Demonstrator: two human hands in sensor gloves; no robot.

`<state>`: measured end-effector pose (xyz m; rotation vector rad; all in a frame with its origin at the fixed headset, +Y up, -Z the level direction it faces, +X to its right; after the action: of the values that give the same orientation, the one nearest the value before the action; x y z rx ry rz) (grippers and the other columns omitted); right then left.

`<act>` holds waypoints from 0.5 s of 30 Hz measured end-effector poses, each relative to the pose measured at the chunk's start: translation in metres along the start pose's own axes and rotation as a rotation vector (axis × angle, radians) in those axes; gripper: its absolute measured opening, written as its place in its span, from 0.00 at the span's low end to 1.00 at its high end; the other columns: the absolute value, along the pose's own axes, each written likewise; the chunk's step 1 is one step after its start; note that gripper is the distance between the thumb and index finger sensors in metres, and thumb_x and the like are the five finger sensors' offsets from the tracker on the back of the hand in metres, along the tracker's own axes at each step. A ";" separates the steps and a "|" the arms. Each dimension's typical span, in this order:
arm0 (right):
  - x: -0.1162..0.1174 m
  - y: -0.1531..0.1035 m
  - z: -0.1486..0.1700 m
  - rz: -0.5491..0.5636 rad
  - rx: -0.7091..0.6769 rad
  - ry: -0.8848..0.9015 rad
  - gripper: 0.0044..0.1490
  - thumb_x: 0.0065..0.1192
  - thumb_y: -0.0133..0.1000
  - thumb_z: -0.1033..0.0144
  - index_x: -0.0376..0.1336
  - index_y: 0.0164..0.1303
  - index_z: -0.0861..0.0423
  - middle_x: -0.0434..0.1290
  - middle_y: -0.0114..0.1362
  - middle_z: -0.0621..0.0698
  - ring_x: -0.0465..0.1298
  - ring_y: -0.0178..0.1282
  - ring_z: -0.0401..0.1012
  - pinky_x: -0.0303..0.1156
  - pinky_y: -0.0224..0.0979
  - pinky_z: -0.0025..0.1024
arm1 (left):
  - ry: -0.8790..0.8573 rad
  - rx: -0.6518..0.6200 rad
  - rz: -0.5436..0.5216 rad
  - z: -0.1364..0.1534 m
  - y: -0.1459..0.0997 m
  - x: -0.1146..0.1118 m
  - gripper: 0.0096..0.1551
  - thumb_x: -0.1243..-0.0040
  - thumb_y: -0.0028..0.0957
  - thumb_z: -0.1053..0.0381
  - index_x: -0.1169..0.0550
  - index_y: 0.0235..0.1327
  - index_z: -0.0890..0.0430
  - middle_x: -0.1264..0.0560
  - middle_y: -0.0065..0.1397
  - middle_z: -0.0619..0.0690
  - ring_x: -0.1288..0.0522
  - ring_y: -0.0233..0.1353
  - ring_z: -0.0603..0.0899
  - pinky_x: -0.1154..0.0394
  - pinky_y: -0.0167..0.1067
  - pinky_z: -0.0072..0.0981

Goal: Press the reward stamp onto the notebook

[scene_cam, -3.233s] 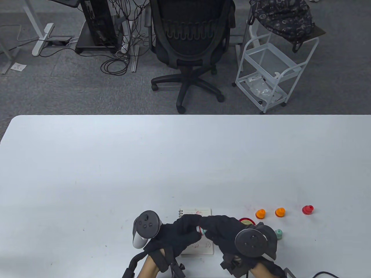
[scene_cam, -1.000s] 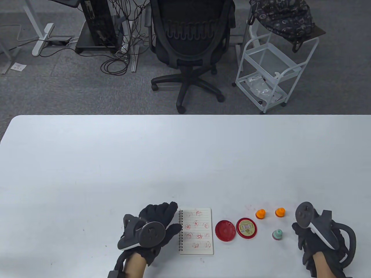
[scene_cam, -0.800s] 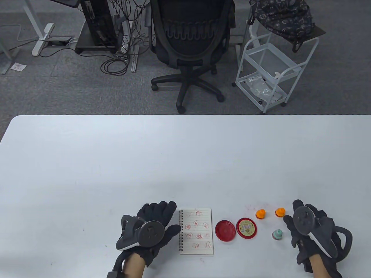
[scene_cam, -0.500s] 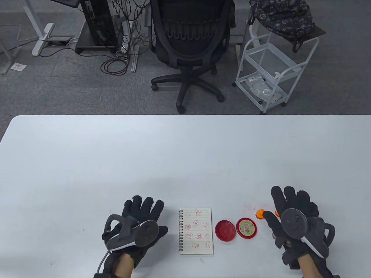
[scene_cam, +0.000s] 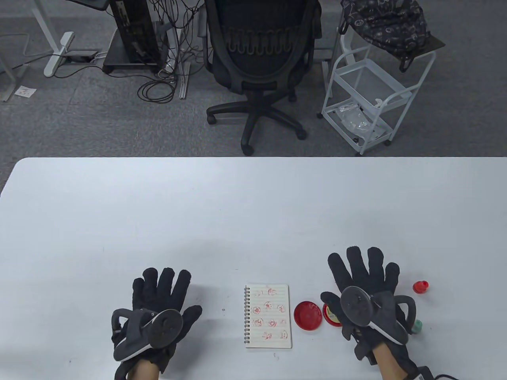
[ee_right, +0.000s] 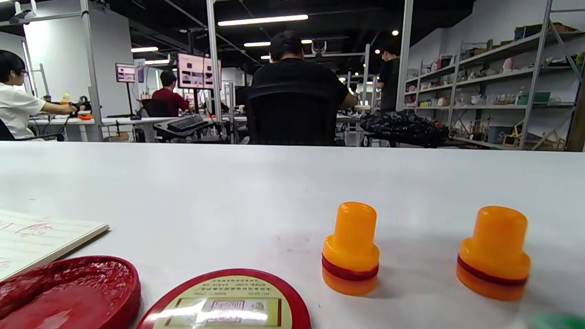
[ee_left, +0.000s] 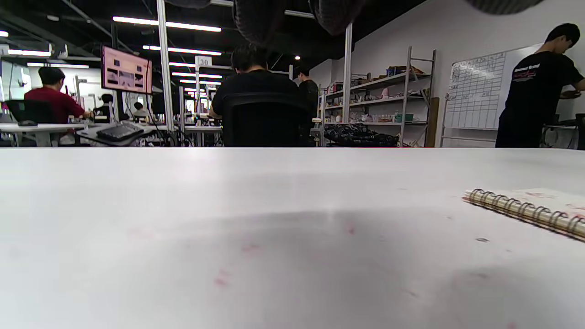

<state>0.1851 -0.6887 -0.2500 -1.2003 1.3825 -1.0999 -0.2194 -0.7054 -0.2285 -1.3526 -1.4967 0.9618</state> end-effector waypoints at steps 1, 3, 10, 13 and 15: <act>0.004 0.002 -0.004 0.005 -0.012 0.008 0.54 0.37 0.44 0.28 0.36 0.80 0.37 0.35 0.88 0.50 0.28 0.84 0.63 0.31 0.76 0.76 | 0.007 0.004 0.008 0.000 -0.001 -0.001 0.50 0.55 0.59 0.28 0.44 0.88 0.54 0.47 0.87 0.66 0.54 0.79 0.86 0.53 0.71 0.82; 0.016 0.007 -0.017 -0.033 -0.052 -0.050 0.53 0.37 0.43 0.28 0.37 0.80 0.37 0.35 0.88 0.50 0.28 0.84 0.63 0.31 0.76 0.76 | -0.006 0.015 0.025 0.002 -0.003 -0.004 0.50 0.54 0.58 0.28 0.45 0.89 0.53 0.47 0.88 0.65 0.54 0.79 0.86 0.54 0.71 0.82; 0.022 0.009 -0.026 -0.037 -0.068 -0.100 0.53 0.34 0.43 0.27 0.35 0.80 0.36 0.34 0.88 0.49 0.28 0.84 0.62 0.31 0.76 0.76 | 0.003 -0.024 -0.026 0.003 0.006 -0.004 0.50 0.50 0.57 0.29 0.40 0.87 0.55 0.42 0.86 0.65 0.48 0.79 0.84 0.50 0.71 0.81; 0.025 0.010 -0.018 -0.062 -0.034 -0.095 0.53 0.34 0.43 0.28 0.34 0.79 0.36 0.32 0.88 0.48 0.27 0.84 0.62 0.30 0.76 0.76 | 0.038 -0.041 -0.048 -0.001 0.012 0.001 0.50 0.51 0.57 0.28 0.40 0.87 0.55 0.42 0.86 0.65 0.48 0.79 0.84 0.49 0.71 0.80; 0.027 0.010 -0.014 -0.081 -0.017 -0.093 0.53 0.34 0.43 0.28 0.34 0.79 0.35 0.31 0.88 0.48 0.26 0.84 0.61 0.30 0.76 0.76 | 0.031 -0.047 -0.048 -0.003 0.015 0.001 0.50 0.51 0.57 0.28 0.40 0.87 0.55 0.42 0.86 0.65 0.48 0.79 0.84 0.49 0.71 0.80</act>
<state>0.1687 -0.7142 -0.2610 -1.3135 1.2847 -1.0768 -0.2120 -0.7026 -0.2413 -1.3534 -1.5301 0.8770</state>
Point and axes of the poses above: the tracker on the back of each hand, its own z axis roughly to the little-finger side, its own y axis roughly from the wrist to the fingertips, x = y × z, the point moved 3 cm from there along y, roughly from the wrist to the fingertips
